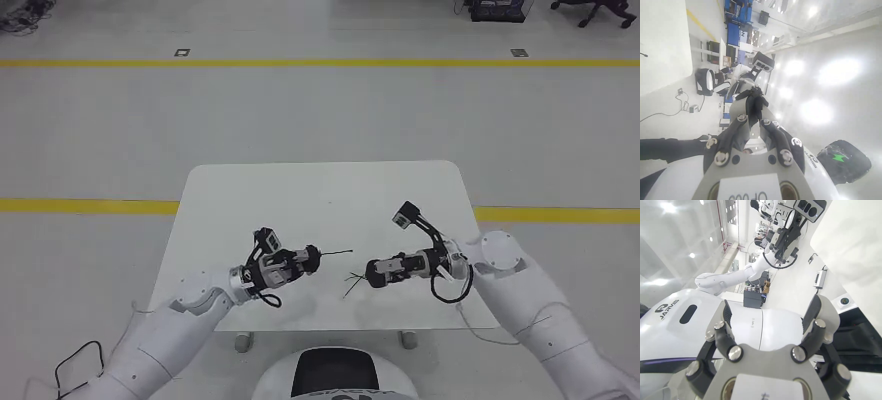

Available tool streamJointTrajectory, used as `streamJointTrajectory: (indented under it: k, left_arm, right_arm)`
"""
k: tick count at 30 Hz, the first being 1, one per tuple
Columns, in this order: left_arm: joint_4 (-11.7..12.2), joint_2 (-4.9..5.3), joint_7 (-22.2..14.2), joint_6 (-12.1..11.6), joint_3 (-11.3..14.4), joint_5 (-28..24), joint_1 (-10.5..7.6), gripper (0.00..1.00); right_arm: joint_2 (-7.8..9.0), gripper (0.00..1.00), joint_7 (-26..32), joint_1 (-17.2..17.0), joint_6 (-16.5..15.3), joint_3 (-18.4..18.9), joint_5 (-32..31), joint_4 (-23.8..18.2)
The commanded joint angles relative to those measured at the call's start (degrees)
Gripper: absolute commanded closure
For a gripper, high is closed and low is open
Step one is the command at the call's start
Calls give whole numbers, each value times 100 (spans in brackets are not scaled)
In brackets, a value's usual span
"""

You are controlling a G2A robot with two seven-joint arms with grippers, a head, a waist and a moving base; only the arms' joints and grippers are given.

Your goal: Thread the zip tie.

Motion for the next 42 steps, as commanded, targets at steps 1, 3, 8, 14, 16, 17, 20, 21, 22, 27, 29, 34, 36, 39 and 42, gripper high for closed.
streamJointTrajectory:
  k: [1,3,8,14,16,17,20,21,22,27,29,34,36,39,42]
  left_arm:
    - [48,-22,7,56,35,-159,24,100]
    - [83,-35,-4,7,36,-173,3,100]
    - [102,-37,5,-55,31,-122,-5,100]
    - [38,-39,-47,55,64,48,8,100]
    - [56,-31,-135,64,41,63,21,100]
    - [64,-27,-170,78,33,85,29,100]
    - [74,-25,-245,96,25,102,40,100]
    - [82,-26,-279,115,24,76,42,100]
    - [92,-28,-287,121,26,70,42,100]
    - [119,-52,-276,216,85,80,16,100]
    - [128,-60,-284,242,100,70,3,100]
    - [156,-79,-327,268,124,46,-25,100]
    - [167,-85,-336,268,132,48,-34,100]
    - [179,-94,-344,270,141,55,-46,100]
    - [176,-102,-354,267,142,46,-55,100]
  right_arm:
    - [-28,0,97,51,0,-40,194,65]
    - [-36,0,97,67,0,-52,269,108]
    - [-36,0,97,67,0,-52,269,108]
    - [-57,0,97,75,68,-92,462,256]
    - [-58,0,97,119,60,-167,572,342]
    - [-53,0,97,162,46,-221,630,398]
    - [-35,8,97,257,0,-348,730,543]
    - [-29,24,97,301,0,-422,791,590]
    - [-25,35,97,336,0,-479,841,624]
    - [-10,56,97,548,0,-763,1005,835]
    - [-11,57,97,611,0,-856,1062,893]
    - [-12,64,97,764,0,-1074,1184,1036]
    - [-14,64,97,811,0,-1148,1225,1088]
    - [-20,67,97,893,0,-1270,1296,1182]
    - [-29,67,97,971,0,-1387,1354,1267]
